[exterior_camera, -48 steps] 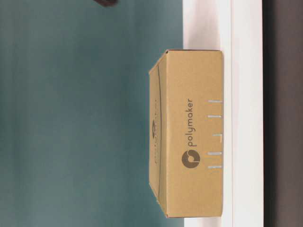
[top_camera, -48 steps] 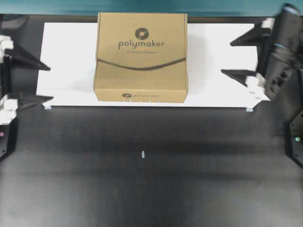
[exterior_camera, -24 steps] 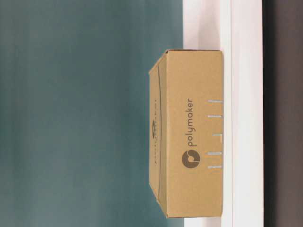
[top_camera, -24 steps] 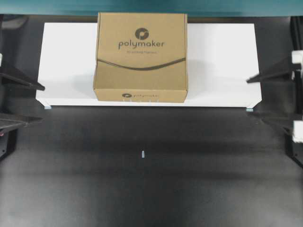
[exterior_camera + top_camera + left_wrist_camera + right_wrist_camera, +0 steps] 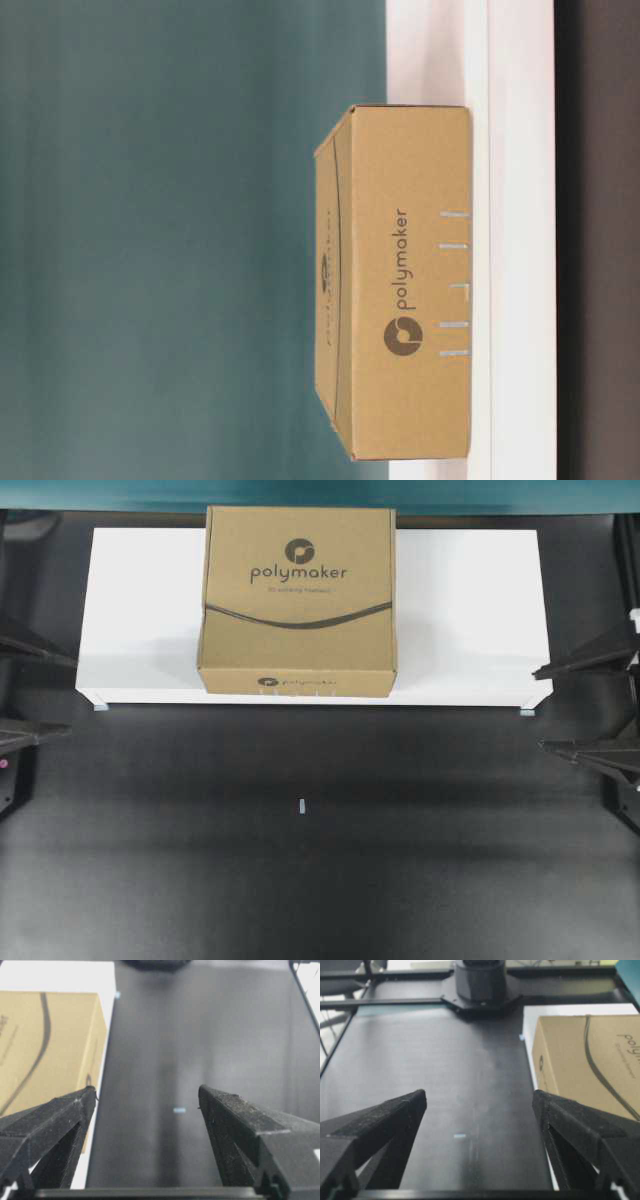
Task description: Place the cardboard box on the stand after clamping it between your arms.
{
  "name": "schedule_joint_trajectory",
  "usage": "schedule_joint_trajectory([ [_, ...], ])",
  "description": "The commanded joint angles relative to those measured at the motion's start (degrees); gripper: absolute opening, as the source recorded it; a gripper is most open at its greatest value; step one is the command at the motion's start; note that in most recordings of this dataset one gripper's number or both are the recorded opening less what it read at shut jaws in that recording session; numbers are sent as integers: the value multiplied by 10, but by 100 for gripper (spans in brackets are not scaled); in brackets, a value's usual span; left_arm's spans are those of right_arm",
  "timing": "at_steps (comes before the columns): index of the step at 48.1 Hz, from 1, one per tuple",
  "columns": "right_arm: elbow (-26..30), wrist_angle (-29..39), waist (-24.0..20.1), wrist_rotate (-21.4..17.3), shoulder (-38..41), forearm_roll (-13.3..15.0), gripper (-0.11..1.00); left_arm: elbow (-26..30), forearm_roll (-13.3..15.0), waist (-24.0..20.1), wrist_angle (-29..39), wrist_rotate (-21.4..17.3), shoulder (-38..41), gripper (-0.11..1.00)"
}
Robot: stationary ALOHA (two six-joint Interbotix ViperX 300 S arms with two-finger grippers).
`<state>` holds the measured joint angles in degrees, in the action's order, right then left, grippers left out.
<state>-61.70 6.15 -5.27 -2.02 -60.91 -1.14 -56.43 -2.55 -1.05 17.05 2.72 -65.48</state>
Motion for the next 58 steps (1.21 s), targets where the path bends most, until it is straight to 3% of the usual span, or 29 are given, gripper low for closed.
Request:
schedule_joint_trajectory([
  [1, -1, -9, -2, -5, 2, -1, 82, 2, -1, 0, -18, 2, 2, 80],
  [13, -13, -33, -3, -4, -5, -1, 82, -13, -1, 0, -55, 1, 9, 80],
  [31, -74, -93, -2, -10, -41, -1, 82, -61, -1, -4, -143, -24, 11, 80],
  [58, -84, -91, 17, -10, -46, -1, 82, -80, -1, -2, -149, -20, 4, 80],
])
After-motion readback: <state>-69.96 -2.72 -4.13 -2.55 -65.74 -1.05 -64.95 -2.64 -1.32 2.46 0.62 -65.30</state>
